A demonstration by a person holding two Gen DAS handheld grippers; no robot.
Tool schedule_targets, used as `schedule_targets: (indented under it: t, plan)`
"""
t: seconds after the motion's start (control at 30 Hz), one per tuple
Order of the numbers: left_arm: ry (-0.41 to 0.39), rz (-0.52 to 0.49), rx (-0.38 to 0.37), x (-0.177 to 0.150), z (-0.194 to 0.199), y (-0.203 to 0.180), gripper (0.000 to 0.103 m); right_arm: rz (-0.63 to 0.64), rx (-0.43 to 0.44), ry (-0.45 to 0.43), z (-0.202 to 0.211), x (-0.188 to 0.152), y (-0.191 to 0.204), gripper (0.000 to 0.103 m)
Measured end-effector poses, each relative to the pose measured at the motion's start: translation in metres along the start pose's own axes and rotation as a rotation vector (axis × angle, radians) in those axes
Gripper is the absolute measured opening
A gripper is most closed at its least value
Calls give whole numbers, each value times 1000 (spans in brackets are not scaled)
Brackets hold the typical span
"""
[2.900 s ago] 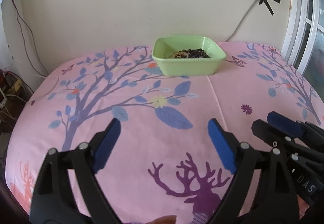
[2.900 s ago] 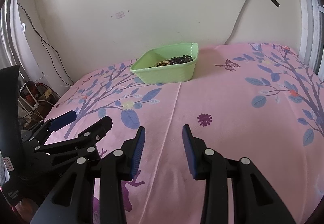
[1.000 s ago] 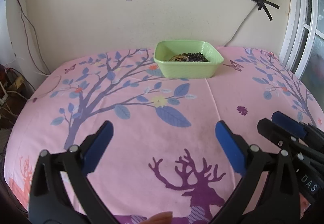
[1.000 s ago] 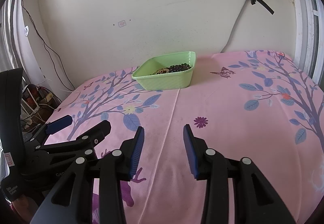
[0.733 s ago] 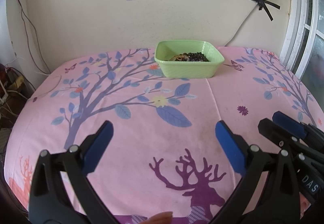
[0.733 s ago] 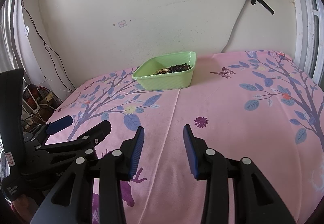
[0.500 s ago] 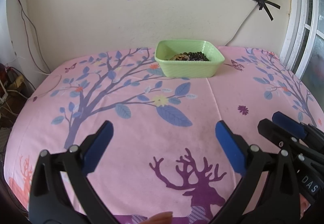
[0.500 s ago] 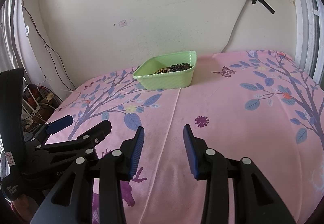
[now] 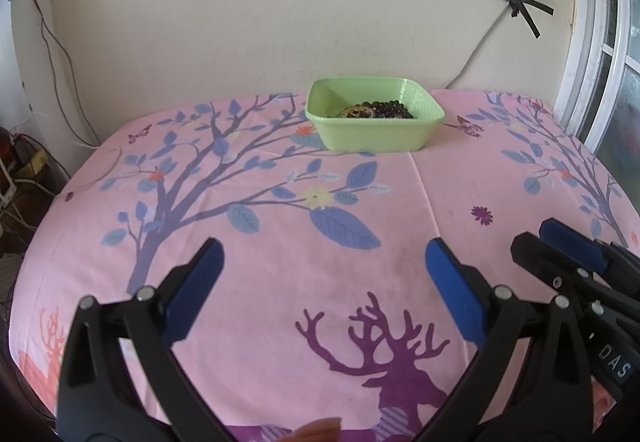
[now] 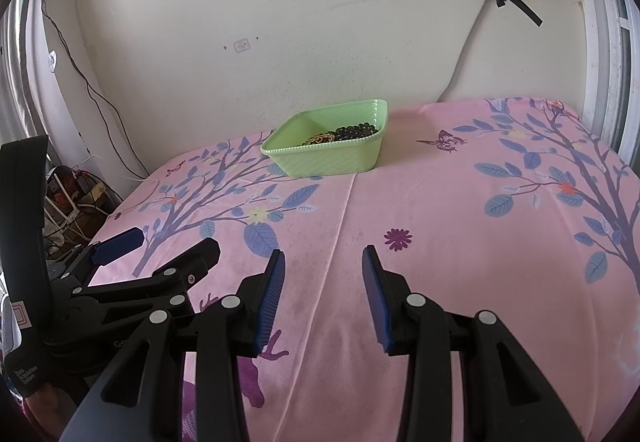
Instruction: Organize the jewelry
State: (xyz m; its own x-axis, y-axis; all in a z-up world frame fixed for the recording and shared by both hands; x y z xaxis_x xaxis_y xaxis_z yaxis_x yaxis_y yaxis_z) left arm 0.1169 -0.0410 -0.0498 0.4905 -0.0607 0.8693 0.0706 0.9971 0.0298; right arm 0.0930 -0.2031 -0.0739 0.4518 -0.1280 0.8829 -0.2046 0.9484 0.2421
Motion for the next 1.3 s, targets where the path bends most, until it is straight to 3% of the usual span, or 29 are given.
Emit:
schedule_targets:
  t: [1.3]
  plan:
    - [11, 4, 9, -1, -6, 1, 97, -5, -1, -2, -1, -1, 1, 13]
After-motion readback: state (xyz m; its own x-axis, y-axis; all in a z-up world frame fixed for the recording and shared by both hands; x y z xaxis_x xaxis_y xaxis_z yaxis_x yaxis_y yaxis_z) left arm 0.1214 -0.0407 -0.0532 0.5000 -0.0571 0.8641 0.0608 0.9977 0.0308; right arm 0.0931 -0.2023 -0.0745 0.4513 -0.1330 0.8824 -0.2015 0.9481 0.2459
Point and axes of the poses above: each gripper's, at about its wrist camera, not at the fingertips, and z roughly against the way its jaws point, y to its left, x to its top, the point moved 8 cm from there along -z, roughly the way its jaws point, and after that the axes turned 10 degrees about -y, right-handed, at the moved point
